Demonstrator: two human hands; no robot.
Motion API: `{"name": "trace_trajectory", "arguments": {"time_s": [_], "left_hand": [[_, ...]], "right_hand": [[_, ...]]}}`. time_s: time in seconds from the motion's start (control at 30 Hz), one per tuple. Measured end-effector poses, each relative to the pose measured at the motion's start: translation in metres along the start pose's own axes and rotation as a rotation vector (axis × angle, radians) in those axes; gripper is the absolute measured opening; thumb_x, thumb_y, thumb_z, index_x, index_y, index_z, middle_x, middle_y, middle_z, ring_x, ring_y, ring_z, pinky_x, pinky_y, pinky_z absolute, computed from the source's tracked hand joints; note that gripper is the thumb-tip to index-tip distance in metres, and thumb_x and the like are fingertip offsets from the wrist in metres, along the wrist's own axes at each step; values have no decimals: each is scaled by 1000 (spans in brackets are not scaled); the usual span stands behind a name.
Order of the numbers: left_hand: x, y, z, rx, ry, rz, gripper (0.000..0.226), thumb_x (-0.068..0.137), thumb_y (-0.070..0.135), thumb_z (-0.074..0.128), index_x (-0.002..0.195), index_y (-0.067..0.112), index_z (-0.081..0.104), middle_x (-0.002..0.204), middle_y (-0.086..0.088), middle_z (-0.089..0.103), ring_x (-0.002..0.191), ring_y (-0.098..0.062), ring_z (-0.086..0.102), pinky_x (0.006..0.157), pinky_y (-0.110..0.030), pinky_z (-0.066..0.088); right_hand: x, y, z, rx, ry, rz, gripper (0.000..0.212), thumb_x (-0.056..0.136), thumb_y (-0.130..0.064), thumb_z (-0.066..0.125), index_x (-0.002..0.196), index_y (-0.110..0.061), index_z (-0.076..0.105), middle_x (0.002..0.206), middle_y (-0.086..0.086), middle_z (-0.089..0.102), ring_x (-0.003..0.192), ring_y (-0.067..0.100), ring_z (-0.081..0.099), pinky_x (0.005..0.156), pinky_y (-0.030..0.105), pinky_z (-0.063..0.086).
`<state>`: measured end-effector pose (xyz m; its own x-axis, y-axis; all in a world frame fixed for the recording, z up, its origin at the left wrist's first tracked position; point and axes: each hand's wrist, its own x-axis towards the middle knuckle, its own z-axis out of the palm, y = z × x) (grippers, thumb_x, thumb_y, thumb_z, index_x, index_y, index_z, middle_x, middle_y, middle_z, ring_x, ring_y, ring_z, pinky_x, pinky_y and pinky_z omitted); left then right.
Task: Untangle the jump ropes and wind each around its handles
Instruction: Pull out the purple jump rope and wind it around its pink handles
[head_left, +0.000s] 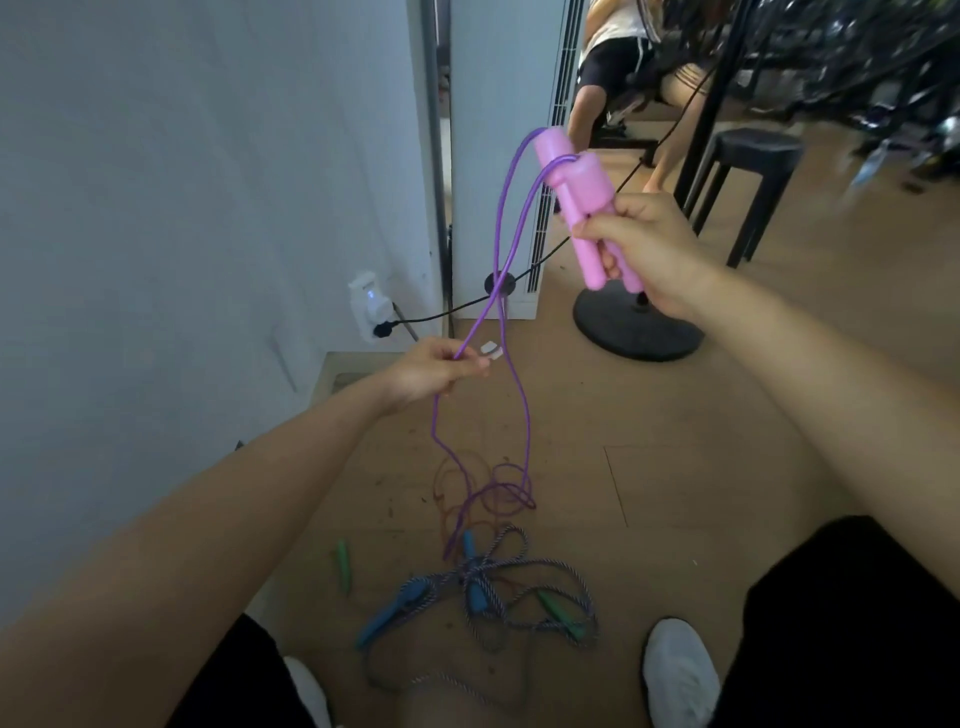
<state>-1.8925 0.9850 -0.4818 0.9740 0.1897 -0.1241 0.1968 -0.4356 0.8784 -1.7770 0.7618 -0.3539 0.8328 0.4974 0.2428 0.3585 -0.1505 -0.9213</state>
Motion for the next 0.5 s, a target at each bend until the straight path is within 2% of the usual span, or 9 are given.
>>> {"name": "trace_trajectory", "arguments": {"time_s": [0.07, 0.13, 0.2, 0.23, 0.3, 0.37, 0.5], "left_hand": [[-4, -20, -17, 26, 102, -71, 22, 97, 27, 63, 83, 14, 74, 73, -8, 55, 68, -17, 44, 63, -24, 39], [-9, -41, -40, 15, 205, -165, 19, 97, 22, 64, 82, 13, 73, 71, -4, 58, 67, -18, 49, 65, -25, 42], [-15, -49, -63, -103, 393, -219, 15, 91, 15, 68, 76, 14, 71, 57, 4, 57, 55, -19, 50, 63, -30, 46], [-16, -47, -73, -220, 541, -208, 16, 87, 10, 68, 72, 15, 68, 54, 3, 51, 52, -19, 46, 63, -31, 46], [-17, -37, -93, -420, 781, -146, 19, 83, 6, 66, 68, 17, 63, 59, 3, 45, 55, -15, 43, 61, -30, 44], [-20, -28, -100, -443, 794, -54, 19, 84, 10, 67, 69, 20, 61, 54, 10, 46, 56, -10, 42, 60, -25, 40], [-21, -26, -89, -478, 607, 37, 9, 87, 14, 69, 79, 17, 68, 49, 12, 38, 52, -10, 32, 57, -24, 32]], "right_hand": [[2, 10, -7, 11, 86, 43, 6, 87, -11, 65, 86, -7, 69, 71, 8, 59, 54, 15, 49, 49, 25, 41], [3, 23, -12, -16, 150, 99, 8, 87, -11, 64, 86, -5, 68, 62, 3, 58, 45, 9, 47, 46, 25, 37], [0, 40, -11, -102, 144, 186, 11, 88, -12, 62, 79, -6, 66, 50, -2, 57, 39, 7, 45, 43, 22, 34], [-2, 51, -9, -152, 114, 238, 12, 88, -13, 62, 79, -6, 66, 50, -1, 57, 40, 8, 45, 43, 22, 34], [-6, 79, -4, -269, -2, 340, 13, 88, -13, 64, 92, -3, 70, 68, 9, 65, 51, 15, 51, 48, 26, 39], [-13, 109, 3, -398, -154, 423, 17, 87, -14, 66, 100, -4, 70, 83, 15, 69, 59, 18, 57, 52, 28, 44], [-30, 147, 15, -584, -413, 507, 16, 93, -13, 60, 104, -4, 66, 73, 9, 61, 49, 14, 47, 43, 24, 37]]}}
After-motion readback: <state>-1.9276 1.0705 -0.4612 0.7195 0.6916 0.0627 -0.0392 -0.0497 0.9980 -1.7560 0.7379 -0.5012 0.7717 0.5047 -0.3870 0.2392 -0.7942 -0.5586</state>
